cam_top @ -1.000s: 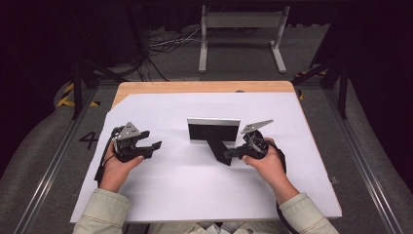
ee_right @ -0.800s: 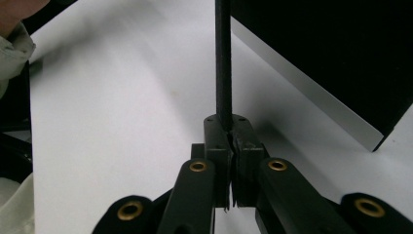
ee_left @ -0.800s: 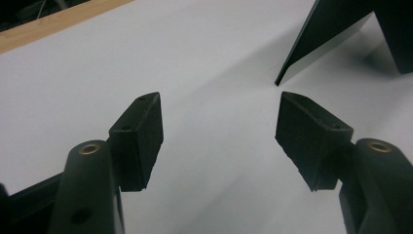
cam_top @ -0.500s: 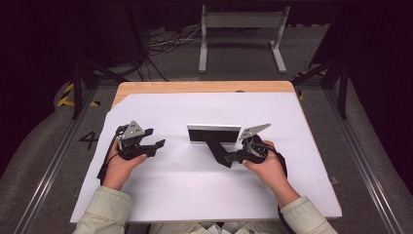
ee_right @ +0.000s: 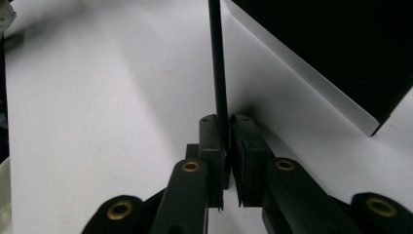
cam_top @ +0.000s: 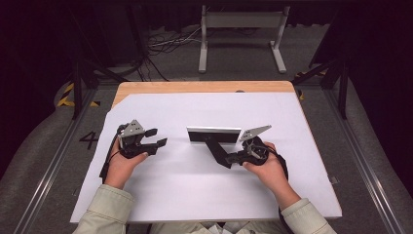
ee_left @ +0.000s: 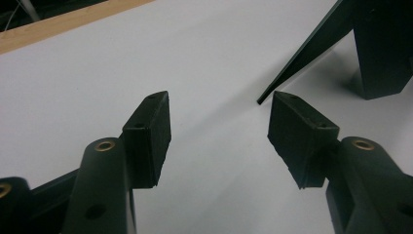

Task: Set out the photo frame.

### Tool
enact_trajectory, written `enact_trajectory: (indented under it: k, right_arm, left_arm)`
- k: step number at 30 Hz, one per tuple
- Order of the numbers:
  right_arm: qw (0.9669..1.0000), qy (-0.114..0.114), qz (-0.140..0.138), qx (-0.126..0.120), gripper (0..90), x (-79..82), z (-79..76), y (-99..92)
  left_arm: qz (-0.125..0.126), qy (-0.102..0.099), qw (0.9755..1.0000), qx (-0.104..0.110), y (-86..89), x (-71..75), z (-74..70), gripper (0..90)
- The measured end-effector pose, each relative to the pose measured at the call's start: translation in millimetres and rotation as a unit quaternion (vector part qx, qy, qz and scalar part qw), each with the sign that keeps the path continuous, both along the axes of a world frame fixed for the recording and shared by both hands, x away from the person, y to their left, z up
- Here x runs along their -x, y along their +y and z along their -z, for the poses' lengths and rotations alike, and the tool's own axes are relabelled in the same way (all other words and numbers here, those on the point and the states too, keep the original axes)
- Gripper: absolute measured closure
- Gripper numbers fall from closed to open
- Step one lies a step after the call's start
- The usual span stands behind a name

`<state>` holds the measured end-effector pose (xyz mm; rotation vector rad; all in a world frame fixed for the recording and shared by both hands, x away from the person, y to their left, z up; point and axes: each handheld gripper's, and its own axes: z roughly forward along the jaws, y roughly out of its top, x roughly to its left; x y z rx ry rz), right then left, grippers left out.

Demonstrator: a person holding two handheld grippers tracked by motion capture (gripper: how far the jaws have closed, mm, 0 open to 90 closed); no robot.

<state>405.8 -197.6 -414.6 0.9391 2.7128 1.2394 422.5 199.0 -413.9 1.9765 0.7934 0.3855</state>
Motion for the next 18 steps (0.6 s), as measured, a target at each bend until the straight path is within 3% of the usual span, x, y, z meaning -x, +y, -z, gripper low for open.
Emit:
enact_trajectory:
  k: [8,18]
  right_arm:
    - [0.9996,-0.018,0.017,-0.01,75.3,4.0,-11.4,-12.5]
    - [0.9988,-0.043,0.023,-0.012,79.9,9.7,-24.7,-28.0]
  left_arm:
    - [0.012,0.014,0.9998,-0.009,-6.0,-1.4,-4.7,50.0]
    - [0.027,0.022,0.9994,-0.005,-13.4,-4.0,-9.6,60.9]
